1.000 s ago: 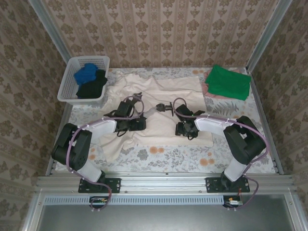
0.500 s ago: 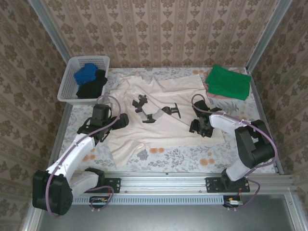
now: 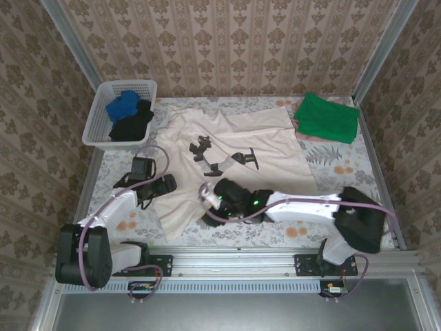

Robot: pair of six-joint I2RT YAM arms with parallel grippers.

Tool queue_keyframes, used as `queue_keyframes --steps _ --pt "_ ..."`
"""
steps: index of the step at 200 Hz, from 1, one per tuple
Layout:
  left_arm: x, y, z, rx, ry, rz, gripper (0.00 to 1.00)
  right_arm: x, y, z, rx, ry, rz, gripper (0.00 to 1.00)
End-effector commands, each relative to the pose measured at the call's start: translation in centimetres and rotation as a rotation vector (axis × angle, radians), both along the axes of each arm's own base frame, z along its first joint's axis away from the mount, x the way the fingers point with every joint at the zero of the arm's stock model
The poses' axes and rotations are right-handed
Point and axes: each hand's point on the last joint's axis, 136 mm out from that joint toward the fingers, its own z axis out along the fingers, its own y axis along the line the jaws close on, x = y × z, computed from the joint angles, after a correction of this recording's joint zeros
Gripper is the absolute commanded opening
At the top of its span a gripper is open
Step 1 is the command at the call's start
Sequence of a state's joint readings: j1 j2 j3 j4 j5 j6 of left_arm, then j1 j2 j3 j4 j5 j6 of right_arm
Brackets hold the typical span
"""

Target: Fold and stack the t-shirts

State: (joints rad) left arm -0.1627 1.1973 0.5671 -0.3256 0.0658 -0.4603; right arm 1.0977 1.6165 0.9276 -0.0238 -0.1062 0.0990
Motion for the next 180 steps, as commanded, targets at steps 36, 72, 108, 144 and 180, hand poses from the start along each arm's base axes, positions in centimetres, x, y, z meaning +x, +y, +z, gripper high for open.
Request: queue_keyframes --steps 36,72,108,144,180 --pt "0.9 1.7 1.2 -0.035 -0.037 0.048 0.92 -1.0 5.2 -3.6 -0.056 -0.074 0.202 0.52" --pt "0.8 2.4 1.0 -0.049 -0.041 0.063 0.92 0.7 5.3 -4.9 -0.117 -0.147 0.171 0.53" --pt "0.9 2.7 0.9 -0.059 -0.04 0.065 0.92 1.7 5.4 -7.1 -0.212 -0.167 0.178 0.46" --pt "1.0 2.7 1.2 -0.07 -0.046 0.06 0.92 1.9 4.3 -7.0 -0.265 -0.2 0.189 0.2" --pt "1.2 2.5 2.7 -0.081 -0.081 0.044 0.92 0.9 4.0 -2.1 -0.185 -0.215 0.218 0.0"
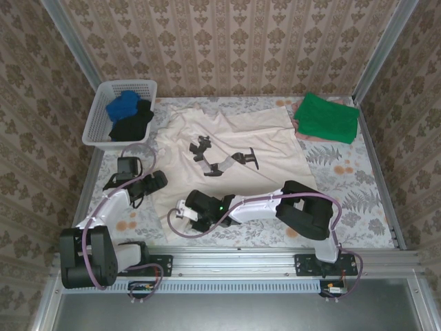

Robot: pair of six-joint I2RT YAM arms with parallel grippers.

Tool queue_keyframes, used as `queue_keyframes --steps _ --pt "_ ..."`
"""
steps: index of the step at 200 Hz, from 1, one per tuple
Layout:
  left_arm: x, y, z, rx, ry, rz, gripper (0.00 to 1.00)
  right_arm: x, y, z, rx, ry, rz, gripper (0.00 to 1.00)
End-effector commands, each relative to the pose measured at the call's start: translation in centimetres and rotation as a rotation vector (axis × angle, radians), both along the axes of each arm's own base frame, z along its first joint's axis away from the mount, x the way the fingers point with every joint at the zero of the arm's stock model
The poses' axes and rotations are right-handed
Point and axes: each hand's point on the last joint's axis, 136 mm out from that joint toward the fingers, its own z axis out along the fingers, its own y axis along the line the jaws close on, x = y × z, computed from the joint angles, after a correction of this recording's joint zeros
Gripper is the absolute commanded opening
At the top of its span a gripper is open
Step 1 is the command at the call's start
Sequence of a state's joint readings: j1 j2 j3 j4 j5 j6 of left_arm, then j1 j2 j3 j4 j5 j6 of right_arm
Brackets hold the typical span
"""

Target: Fold and stack the t-shirts

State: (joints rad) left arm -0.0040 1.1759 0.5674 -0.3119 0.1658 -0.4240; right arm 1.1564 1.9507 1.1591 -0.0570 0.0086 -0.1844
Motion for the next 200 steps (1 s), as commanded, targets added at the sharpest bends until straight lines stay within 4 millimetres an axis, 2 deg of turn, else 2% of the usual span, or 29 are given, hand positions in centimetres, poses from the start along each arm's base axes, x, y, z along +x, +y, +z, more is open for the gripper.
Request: queue_keyframes --steps 1,22,41,54,71,82,86,95,110,120,133,142,151,157,158,159,162,173,182,188,190,200 --pt "0.4 -0.2 1.8 -0.01 -0.05 -0.03 0.92 -0.6 -0.6 4.4 0.043 -0.013 0.027 0.0" --pt "0.6 -0.3 3.0 -0.01 -0.082 -0.041 0.92 -1.6 -0.6 7.8 0.132 0.019 0.062 0.0" --pt "0.8 -0.3 3.8 -0.005 -0.105 -0.044 0.92 -1.4 -0.8 10.1 0.217 0.07 0.065 0.0" --pt "1.0 -0.5 4.2 -0.01 -0.115 -0.059 0.92 -0.9 -0.9 10.5 0.256 0.159 0.068 0.0" --pt "1.0 -0.9 4.4 -0.021 -0.121 -0.076 0.92 2.6 -1.6 9.0 0.232 0.204 -0.075 0.0" --pt "0.8 -1.2 4.3 -0.016 -0.115 -0.092 0.92 4.5 -2.4 7.6 0.191 0.244 -0.154 0.13" --pt "0.7 -1.4 4.2 -0.013 -0.113 -0.101 0.92 4.7 -2.5 7.3 0.183 0.265 -0.16 0.21" --pt "0.4 -1.9 4.0 -0.006 -0.105 -0.125 0.92 5.0 -2.9 7.1 0.18 0.284 -0.176 0.46" --pt "-0.3 -3.3 3.7 0.005 -0.096 -0.179 0.92 5.0 -3.7 8.3 0.22 0.301 -0.208 0.51" --pt "-1.0 -4.4 3.4 0.02 -0.085 -0.213 0.92 5.3 -5.0 9.6 0.253 0.313 -0.261 0.53" --pt "-2.4 -5.6 2.9 0.037 -0.056 -0.235 0.92 6.6 -7.9 10.9 0.271 0.315 -0.407 0.57" --pt "-3.6 -6.0 2.4 0.054 -0.03 -0.232 0.92 7.9 -11.6 11.1 0.274 0.324 -0.581 0.61" --pt "-4.8 -6.0 1.9 0.053 0.0 -0.203 0.91 9.0 -15.9 10.6 0.245 0.316 -0.778 0.62" --pt "-5.7 -6.0 1.6 0.047 0.019 -0.185 0.9 9.4 -19.4 9.7 0.197 0.312 -0.94 0.64" --pt "-5.9 -6.1 1.6 0.045 0.022 -0.184 0.9 9.4 -20.7 9.4 0.176 0.308 -0.991 0.66" --pt "-6.0 -6.0 1.5 0.046 0.023 -0.18 0.89 9.4 -20.7 9.4 0.176 0.308 -0.991 0.66" --pt "-6.4 -6.0 1.4 0.046 0.03 -0.168 0.89 9.5 -22.5 9.0 0.153 0.31 -1.071 0.67" --pt "-7.9 -6.1 1.0 0.03 0.047 -0.138 0.86 8.3 -28.9 6.9 0.028 0.35 -1.322 0.69" --pt "-8.9 -6.3 0.7 0.013 0.06 -0.12 0.84 6.9 -33.1 5.5 -0.063 0.379 -1.476 0.7" --pt "-9.8 -7.0 0.5 0.004 0.072 -0.134 0.82 6.0 -35.2 4.5 -0.112 0.396 -1.551 0.71" --pt "-10.1 -7.1 0.5 0.0 0.074 -0.135 0.82 5.9 -35.7 4.8 -0.097 0.394 -1.57 0.71" --pt "-11.4 -7.5 0.0 -0.002 0.111 -0.134 0.8 4.9 -37.2 3.8 -0.084 0.429 -1.636 0.71"
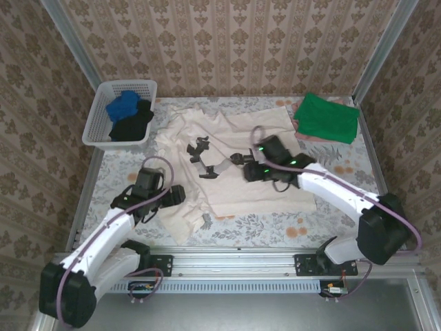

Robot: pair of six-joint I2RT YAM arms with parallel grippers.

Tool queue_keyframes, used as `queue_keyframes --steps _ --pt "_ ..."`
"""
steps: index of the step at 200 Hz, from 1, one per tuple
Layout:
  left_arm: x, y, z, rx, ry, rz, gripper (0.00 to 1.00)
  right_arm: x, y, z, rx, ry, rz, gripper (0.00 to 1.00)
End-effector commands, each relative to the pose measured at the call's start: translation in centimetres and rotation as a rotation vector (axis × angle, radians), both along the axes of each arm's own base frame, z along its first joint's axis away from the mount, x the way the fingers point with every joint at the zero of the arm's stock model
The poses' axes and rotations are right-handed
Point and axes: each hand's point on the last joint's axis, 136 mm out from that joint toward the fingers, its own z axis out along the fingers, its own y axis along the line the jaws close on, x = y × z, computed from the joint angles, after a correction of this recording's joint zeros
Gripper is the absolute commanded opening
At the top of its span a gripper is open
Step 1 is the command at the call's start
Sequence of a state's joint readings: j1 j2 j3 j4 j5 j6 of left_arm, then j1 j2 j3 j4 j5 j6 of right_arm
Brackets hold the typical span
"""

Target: Fold and stack the t-shirts

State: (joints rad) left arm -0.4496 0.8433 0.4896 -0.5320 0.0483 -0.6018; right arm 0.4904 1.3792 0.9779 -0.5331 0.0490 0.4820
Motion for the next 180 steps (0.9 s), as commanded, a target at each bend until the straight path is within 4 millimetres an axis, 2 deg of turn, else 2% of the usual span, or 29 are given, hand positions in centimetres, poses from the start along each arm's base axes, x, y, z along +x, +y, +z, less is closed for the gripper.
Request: queue_keyframes --steps 1,16,33,54,79,131,150,161,180 --pt "-3.8 0.5 -1.9 0.017 0.128 0.099 0.79 -6.7 -9.1 -5.7 -0.168 0.291 -0.36 0.7" --pt "-5.8 0.2 -2.6 0.054 0.188 0.088 0.74 -7.3 -9.8 -6.7 -0.117 0.308 -0.42 0.69" --pt "-7.7 -0.1 -3.1 0.085 0.227 0.066 0.71 -7.8 -10.9 -7.3 -0.137 0.335 -0.466 0.7" --pt "-9.4 -0.4 -3.7 0.108 0.261 0.027 0.68 -8.4 -12.2 -8.4 -0.159 0.368 -0.52 0.74" --pt "-11.2 -0.5 -5.2 0.147 0.329 -0.017 0.66 -8.8 -12.8 -9.4 -0.136 0.392 -0.562 0.74" --pt "-12.0 -1.4 -7.4 0.159 0.368 -0.069 0.7 -9.2 -14.0 -10.1 -0.163 0.415 -0.586 0.75" --pt "-11.8 -1.1 -8.1 0.181 0.361 -0.06 0.69 -8.8 -13.6 -10.5 -0.13 0.411 -0.575 0.74" --pt "-11.6 -1.1 -8.4 0.181 0.354 -0.059 0.63 -9.0 -13.5 -11.3 -0.135 0.446 -0.572 0.73" --pt "-11.4 -1.6 -8.5 0.166 0.346 -0.068 0.41 -9.1 -13.1 -11.8 -0.124 0.462 -0.563 0.68"
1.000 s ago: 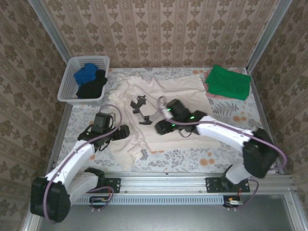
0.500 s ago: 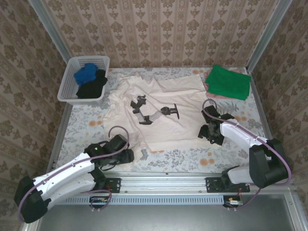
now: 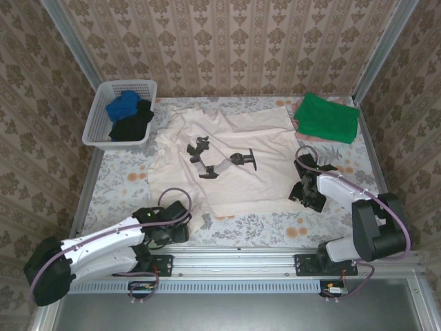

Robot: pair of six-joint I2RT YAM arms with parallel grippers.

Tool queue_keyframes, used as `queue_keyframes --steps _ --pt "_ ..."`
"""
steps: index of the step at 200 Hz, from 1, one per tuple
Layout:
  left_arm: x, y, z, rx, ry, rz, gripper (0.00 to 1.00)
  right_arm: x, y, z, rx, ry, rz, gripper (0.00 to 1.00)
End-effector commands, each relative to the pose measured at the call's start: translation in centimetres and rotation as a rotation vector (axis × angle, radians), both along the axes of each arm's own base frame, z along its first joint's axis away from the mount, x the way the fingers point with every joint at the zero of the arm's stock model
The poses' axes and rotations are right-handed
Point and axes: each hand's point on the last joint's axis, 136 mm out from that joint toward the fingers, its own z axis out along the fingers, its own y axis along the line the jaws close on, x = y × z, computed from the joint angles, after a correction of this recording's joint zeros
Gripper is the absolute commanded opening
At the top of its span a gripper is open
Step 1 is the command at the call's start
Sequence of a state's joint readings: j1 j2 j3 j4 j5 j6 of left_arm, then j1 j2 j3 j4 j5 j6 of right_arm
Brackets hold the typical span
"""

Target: Fold and stack the t-shirts

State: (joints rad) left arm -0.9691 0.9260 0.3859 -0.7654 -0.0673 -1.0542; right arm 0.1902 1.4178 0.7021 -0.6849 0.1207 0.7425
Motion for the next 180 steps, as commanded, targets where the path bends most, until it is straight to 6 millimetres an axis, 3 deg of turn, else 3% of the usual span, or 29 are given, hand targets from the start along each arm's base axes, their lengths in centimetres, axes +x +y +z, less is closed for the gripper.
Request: queue_keyframes --steps 1,30,46,66,81,104,117,127,136,154,180 --pt "0.1 -1.1 -1.4 -0.049 -0.002 -0.013 0.4 -0.5 0.2 -1.0 0.02 0.031 -0.003 0.68" --pt "0.6 -1.0 0.1 -0.055 -0.043 -0.027 0.11 -0.7 0.0 -1.0 0.008 0.041 -0.011 0.66" --pt "0.9 -0.5 1.3 -0.063 -0.072 -0.021 0.0 -0.7 0.1 -0.9 0.019 0.039 -0.019 0.66" --pt "1.2 0.8 3.0 -0.068 -0.116 0.004 0.0 -1.0 -0.1 -0.9 0.008 0.044 -0.023 0.65" --pt "1.6 0.5 3.6 -0.12 -0.158 0.015 0.0 -1.2 -0.7 -1.0 -0.005 0.063 -0.013 0.63" --pt "2.7 0.9 4.6 -0.146 -0.211 0.062 0.0 -1.4 -0.9 -1.1 0.016 0.052 -0.017 0.47" --pt "3.4 1.1 5.4 -0.154 -0.243 0.083 0.0 -1.5 -0.4 -1.0 0.044 0.05 -0.016 0.43" --pt "3.9 1.5 6.4 -0.158 -0.28 0.097 0.0 -1.6 -0.4 -0.7 0.048 0.044 -0.018 0.46" --pt "4.3 1.9 7.4 -0.162 -0.318 0.113 0.0 -1.7 -0.6 -0.2 0.038 0.034 -0.02 0.58" --pt "4.9 3.1 9.0 -0.168 -0.394 0.162 0.0 -2.0 -1.0 0.8 0.032 0.014 -0.028 0.63" --pt "5.3 3.5 9.8 -0.189 -0.43 0.192 0.0 -2.4 -1.3 1.5 0.038 -0.013 -0.042 0.68"
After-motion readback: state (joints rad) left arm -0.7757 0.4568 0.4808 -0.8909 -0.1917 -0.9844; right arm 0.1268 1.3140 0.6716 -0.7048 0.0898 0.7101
